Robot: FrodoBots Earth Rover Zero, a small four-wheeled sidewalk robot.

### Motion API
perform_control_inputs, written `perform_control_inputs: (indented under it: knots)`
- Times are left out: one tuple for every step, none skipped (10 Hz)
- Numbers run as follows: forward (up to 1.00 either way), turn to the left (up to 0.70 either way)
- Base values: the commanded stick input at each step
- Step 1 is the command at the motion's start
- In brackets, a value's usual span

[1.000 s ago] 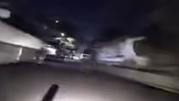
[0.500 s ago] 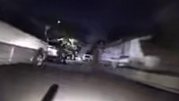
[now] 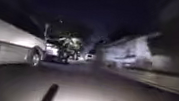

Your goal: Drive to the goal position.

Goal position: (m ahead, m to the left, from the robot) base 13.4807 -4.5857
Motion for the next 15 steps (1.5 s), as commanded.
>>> perform_control_inputs:
  knots:
    - [1.0, 0.01]
    - [1.0, -0.17]
    - [1.0, -0.35]
    - [1.0, -0.22]
    - [1.0, -0.05]
    - [1.0, 0.03]
    - [1.0, 0.03]
    - [1.0, 0.03]
    - [1.0, 0.03]
    - [1.0, 0.03]
    - [1.0, 0.03]
    - [1.0, 0.03]
    - [1.0, 0.03]
    - [1.0, 0.03]
    - [1.0, 0.03]
